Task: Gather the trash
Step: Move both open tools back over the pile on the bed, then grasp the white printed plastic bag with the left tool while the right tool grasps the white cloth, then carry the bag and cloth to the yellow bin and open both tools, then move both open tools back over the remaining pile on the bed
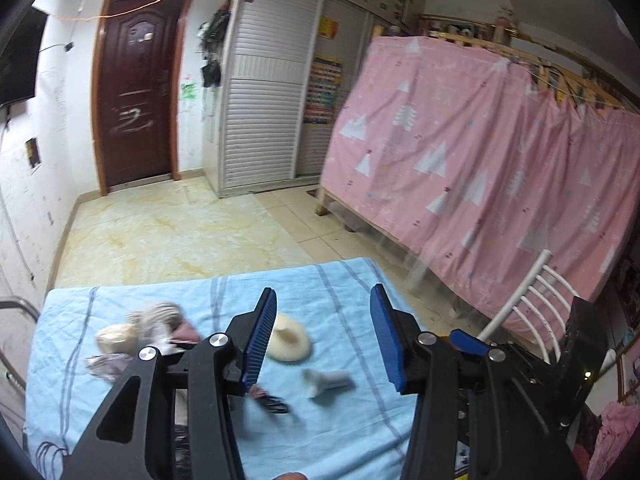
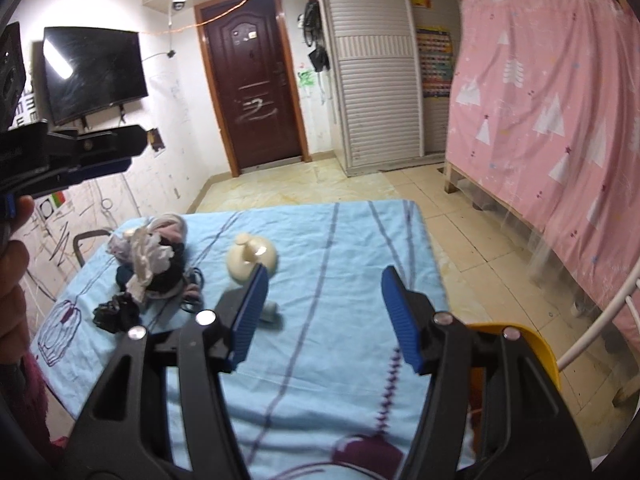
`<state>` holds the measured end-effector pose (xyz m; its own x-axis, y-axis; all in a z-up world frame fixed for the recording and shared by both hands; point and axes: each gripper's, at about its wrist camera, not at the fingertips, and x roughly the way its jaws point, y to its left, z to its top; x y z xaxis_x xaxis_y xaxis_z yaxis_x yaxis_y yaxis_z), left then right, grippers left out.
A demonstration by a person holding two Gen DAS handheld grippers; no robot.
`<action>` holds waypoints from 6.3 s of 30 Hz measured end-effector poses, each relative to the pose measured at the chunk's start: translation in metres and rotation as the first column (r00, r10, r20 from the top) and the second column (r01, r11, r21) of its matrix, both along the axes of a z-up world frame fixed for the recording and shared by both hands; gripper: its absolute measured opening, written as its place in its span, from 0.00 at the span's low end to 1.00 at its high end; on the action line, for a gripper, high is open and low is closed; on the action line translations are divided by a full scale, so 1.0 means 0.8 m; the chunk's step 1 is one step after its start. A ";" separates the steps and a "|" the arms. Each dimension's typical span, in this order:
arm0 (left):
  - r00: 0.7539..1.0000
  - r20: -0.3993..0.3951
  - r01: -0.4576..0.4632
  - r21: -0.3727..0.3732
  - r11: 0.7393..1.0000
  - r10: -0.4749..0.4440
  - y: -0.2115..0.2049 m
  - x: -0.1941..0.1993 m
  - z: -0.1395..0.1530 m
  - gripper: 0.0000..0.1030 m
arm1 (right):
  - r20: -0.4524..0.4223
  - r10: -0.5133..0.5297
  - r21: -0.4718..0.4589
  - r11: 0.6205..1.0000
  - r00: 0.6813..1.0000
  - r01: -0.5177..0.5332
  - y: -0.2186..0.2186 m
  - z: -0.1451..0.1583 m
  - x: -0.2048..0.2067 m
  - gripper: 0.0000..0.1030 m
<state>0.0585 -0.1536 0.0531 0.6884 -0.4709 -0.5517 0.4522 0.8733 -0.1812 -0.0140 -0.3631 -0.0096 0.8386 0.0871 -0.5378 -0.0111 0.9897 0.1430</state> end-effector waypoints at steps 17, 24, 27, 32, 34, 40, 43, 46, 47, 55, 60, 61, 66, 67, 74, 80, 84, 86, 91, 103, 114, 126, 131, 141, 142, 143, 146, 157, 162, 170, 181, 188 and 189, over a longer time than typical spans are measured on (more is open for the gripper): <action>0.985 -0.057 -0.165 -0.024 0.986 0.164 0.128 0.047 -0.021 0.41 | -0.031 0.138 -0.066 0.988 0.990 -0.140 0.105 0.007 0.048 0.62; 0.966 -0.106 -0.235 0.015 0.972 0.236 0.171 0.068 -0.048 0.45 | -0.047 0.226 -0.073 0.971 0.973 -0.229 0.153 0.004 0.066 0.67; 0.956 -0.142 -0.254 0.036 0.966 0.257 0.184 0.077 -0.064 0.47 | -0.055 0.259 -0.070 0.962 0.964 -0.262 0.170 0.002 0.070 0.68; 0.940 -0.204 -0.264 0.074 0.962 0.274 0.195 0.088 -0.094 0.51 | -0.071 0.301 -0.076 0.949 0.951 -0.306 0.193 -0.004 0.077 0.68; 0.935 -0.223 -0.262 0.084 0.961 0.274 0.197 0.091 -0.106 0.53 | -0.077 0.313 -0.083 0.944 0.947 -0.319 0.200 -0.007 0.079 0.68; 0.923 -0.271 -0.257 0.102 0.961 0.275 0.201 0.103 -0.133 0.54 | -0.092 0.335 -0.095 0.935 0.938 -0.343 0.213 -0.013 0.088 0.68; 0.917 -0.298 -0.247 0.098 0.964 0.266 0.203 0.108 -0.143 0.54 | -0.102 0.339 -0.097 0.932 0.935 -0.349 0.218 -0.016 0.093 0.68; 0.919 -0.305 -0.233 0.093 0.968 0.250 0.202 0.109 -0.148 0.42 | -0.114 0.345 -0.100 0.929 0.932 -0.356 0.223 -0.018 0.101 0.68; 0.919 -0.309 -0.227 0.089 0.970 0.243 0.203 0.109 -0.149 0.38 | -0.118 0.345 -0.101 0.929 0.931 -0.357 0.225 -0.020 0.104 0.68; 0.932 -0.284 -0.213 0.071 0.974 0.225 0.201 0.098 -0.141 0.31 | -0.141 0.333 -0.101 0.932 0.932 -0.348 0.226 -0.027 0.118 0.59; 0.941 -0.250 -0.218 0.071 0.973 0.229 0.202 0.084 -0.128 0.31 | -0.142 0.342 -0.091 0.930 0.929 -0.357 0.223 -0.030 0.115 0.27; 0.942 -0.245 -0.219 0.072 0.973 0.230 0.201 0.082 -0.125 0.31 | -0.134 0.344 -0.091 0.930 0.929 -0.357 0.223 -0.027 0.111 0.22; 0.949 -0.212 -0.225 0.070 0.972 0.235 0.197 0.070 -0.108 0.31 | -0.072 0.356 -0.031 0.933 0.932 -0.358 0.206 -0.007 0.093 0.21; 0.950 -0.202 -0.226 0.070 0.971 0.236 0.196 0.067 -0.103 0.31 | -0.066 0.358 -0.014 0.933 0.932 -0.359 0.201 -0.005 0.090 0.21; 0.962 -0.148 -0.219 0.071 0.973 0.227 0.180 0.045 -0.075 0.31 | -0.001 0.324 0.032 0.946 0.946 -0.324 0.168 0.020 0.066 0.21; 0.972 -0.116 -0.193 0.082 0.978 0.202 0.151 0.031 -0.056 0.31 | 0.041 0.282 0.050 0.958 0.959 -0.284 0.137 0.029 0.047 0.21; 0.981 -0.095 -0.162 0.090 0.983 0.170 0.122 0.022 -0.044 0.31 | 0.067 0.235 0.061 0.969 0.970 -0.239 0.107 0.033 0.033 0.21; 0.985 -0.086 -0.143 0.096 0.985 0.151 0.105 0.018 -0.040 0.31 | 0.077 0.208 0.066 0.975 0.975 -0.213 0.090 0.035 0.027 0.21; 0.992 -0.073 -0.097 0.113 0.989 0.106 0.063 0.010 -0.034 0.31 | 0.095 0.134 0.087 0.986 0.986 -0.142 0.041 0.035 0.010 0.21; 0.998 -0.047 0.040 0.150 0.988 -0.033 -0.051 -0.010 -0.029 0.31 | 0.094 -0.070 0.070 0.995 0.993 0.064 -0.068 0.022 -0.032 0.21; 0.987 -0.045 0.161 0.137 0.977 -0.156 -0.141 -0.028 -0.028 0.31 | 0.072 -0.208 0.079 0.976 0.975 0.203 -0.147 0.001 -0.062 0.21; 0.972 -0.060 0.234 0.155 0.960 -0.228 -0.205 -0.038 -0.038 0.31 | 0.042 -0.312 0.117 0.945 0.949 0.305 -0.198 -0.022 -0.079 0.60; 0.960 -0.072 0.279 0.153 0.948 -0.271 -0.237 -0.043 -0.042 0.31 | 0.069 -0.363 0.157 0.924 0.929 0.349 -0.220 -0.020 -0.093 0.60; 0.933 -0.047 0.360 0.179 0.916 -0.358 -0.300 -0.070 -0.050 0.48 | 0.103 -0.421 0.202 0.896 0.901 0.395 -0.240 -0.016 -0.114 0.60; 0.933 -0.042 0.359 0.190 0.914 -0.357 -0.304 -0.073 -0.051 0.49 | 0.105 -0.423 0.205 0.895 0.900 0.396 -0.240 -0.016 -0.115 0.60; 0.932 -0.041 0.360 0.197 0.912 -0.360 -0.307 -0.074 -0.052 0.49 | 0.107 -0.425 0.209 0.893 0.899 0.398 -0.241 -0.016 -0.116 0.61; 0.931 -0.045 0.364 0.206 0.909 -0.362 -0.306 -0.078 -0.055 0.51 | 0.106 -0.424 0.213 0.893 0.900 0.396 -0.240 -0.016 -0.117 0.61; 0.953 -0.049 0.303 0.175 0.937 -0.299 -0.265 -0.063 -0.038 0.53 | 0.106 -0.382 0.209 0.911 0.918 0.355 -0.215 -0.010 -0.105 0.65; 0.966 -0.039 0.260 0.153 0.953 -0.257 -0.230 -0.053 -0.030 0.53 | 0.106 -0.340 0.185 0.930 0.934 0.317 -0.188 -0.001 -0.091 0.68; 0.985 -0.044 0.168 0.117 0.979 -0.164 -0.160 -0.027 -0.019 0.53 | 0.092 -0.249 0.142 0.962 0.964 0.235 -0.132 0.007 -0.060 0.70; 0.998 -0.041 0.051 0.088 0.995 -0.048 -0.065 0.006 -0.012 0.53 | 0.047 -0.124 0.089 0.989 0.991 0.120 -0.052 0.007 -0.015 0.75; 0.996 -0.056 -0.057 0.080 0.995 0.062 0.011 0.042 -0.016 0.54 | -0.017 -0.041 0.059 0.997 0.999 0.042 -0.003 -0.006 0.014 0.80; 0.995 -0.060 -0.075 0.079 0.994 0.079 0.022 0.047 -0.017 0.54 | -0.028 -0.028 0.055 0.998 0.999 0.029 0.005 -0.009 0.019 0.80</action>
